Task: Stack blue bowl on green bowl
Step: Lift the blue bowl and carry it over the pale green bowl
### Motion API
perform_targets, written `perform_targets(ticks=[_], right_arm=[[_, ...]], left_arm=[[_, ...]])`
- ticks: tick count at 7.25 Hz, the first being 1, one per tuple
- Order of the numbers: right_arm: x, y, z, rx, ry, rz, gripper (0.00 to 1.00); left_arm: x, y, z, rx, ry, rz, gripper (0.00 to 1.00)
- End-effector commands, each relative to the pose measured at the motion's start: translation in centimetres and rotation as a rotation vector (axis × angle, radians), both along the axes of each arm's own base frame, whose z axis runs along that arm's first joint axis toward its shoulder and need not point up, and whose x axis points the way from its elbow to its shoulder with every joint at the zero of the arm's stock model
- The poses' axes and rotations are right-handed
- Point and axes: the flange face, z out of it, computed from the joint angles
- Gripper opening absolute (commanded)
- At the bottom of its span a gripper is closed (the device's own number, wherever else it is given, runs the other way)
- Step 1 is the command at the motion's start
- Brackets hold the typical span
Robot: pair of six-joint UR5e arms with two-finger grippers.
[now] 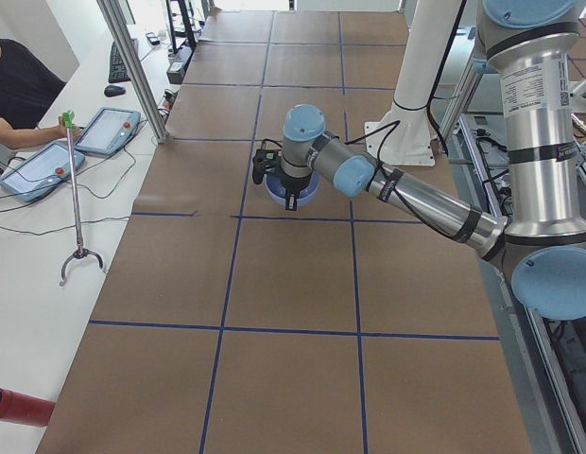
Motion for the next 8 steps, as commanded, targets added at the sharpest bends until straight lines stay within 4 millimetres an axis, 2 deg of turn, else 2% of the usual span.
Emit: perform_targets(ticks=[1,2,3,4,5,6,8], right_arm=[[0.0,0.0,0.0,-0.001,0.000,0.001,1.00],[0.0,0.0,0.0,-0.002,-0.001,0.001,1.00],[0.0,0.0,0.0,0.000,0.000,0.000,1.00],[0.0,0.0,0.0,-0.001,0.000,0.000,1.00],[0.0,0.0,0.0,-0.001,0.000,0.000,1.00],[0.0,0.0,0.0,0.000,0.000,0.000,1.00],[0.0,0.0,0.0,-0.001,-0.001,0.000,1.00]], left_arm=[[6.3,-0.8,-5.0,-0.113,0.067,-0.024,0.00],[11.1,-0.5,-6.9,-0.131,0.071,-0.049,0.00],[14.9,-0.9,-7.7,-0.159,0.098,-0.070,0.00],[18.2,-2.0,-8.5,-0.174,0.101,-0.080,0.00],[21.6,-2.0,-9.0,-0.188,0.090,-0.098,0.00],[24.4,-2.2,-9.2,-0.191,0.086,-0.096,0.00],[27.5,-3.0,-7.8,-0.181,0.111,-0.153,0.00]])
